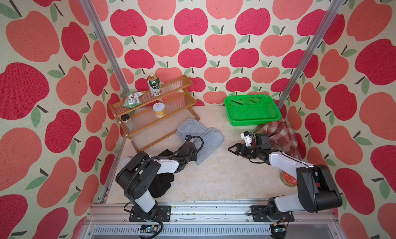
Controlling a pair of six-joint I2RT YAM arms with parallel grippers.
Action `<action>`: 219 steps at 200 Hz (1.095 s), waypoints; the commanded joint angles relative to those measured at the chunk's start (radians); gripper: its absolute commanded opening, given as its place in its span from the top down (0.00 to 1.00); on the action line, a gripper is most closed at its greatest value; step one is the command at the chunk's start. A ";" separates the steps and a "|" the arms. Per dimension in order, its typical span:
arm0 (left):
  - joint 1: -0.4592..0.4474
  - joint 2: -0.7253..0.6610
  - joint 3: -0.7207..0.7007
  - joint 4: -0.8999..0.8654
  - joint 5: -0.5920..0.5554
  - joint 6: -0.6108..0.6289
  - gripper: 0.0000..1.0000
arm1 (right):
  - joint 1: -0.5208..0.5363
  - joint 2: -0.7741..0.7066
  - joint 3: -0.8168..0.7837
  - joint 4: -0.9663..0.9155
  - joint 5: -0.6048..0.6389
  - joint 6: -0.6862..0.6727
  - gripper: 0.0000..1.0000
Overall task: Roll up the skirts
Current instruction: Roll the skirt at the center of the board.
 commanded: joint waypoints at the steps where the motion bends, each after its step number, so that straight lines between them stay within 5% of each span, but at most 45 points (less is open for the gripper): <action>1: 0.005 0.026 0.003 -0.070 -0.005 -0.045 1.00 | 0.014 0.072 0.037 0.110 -0.066 0.046 0.10; 119: 0.049 0.029 -0.002 -0.102 0.062 -0.089 1.00 | 0.085 0.437 0.244 0.282 -0.023 0.149 0.21; 141: 0.058 0.027 0.001 -0.115 0.072 -0.092 1.00 | 0.098 0.496 0.258 0.337 -0.030 0.178 0.31; 187: 0.072 0.040 0.007 -0.116 0.100 -0.086 1.00 | 0.115 0.605 0.282 0.488 -0.044 0.281 0.31; 201: 0.076 0.038 0.009 -0.122 0.106 -0.085 1.00 | 0.121 0.617 0.300 0.494 -0.041 0.292 0.39; 219: 0.082 0.032 0.008 -0.122 0.118 -0.080 0.98 | 0.126 0.617 0.319 0.483 -0.040 0.299 0.65</action>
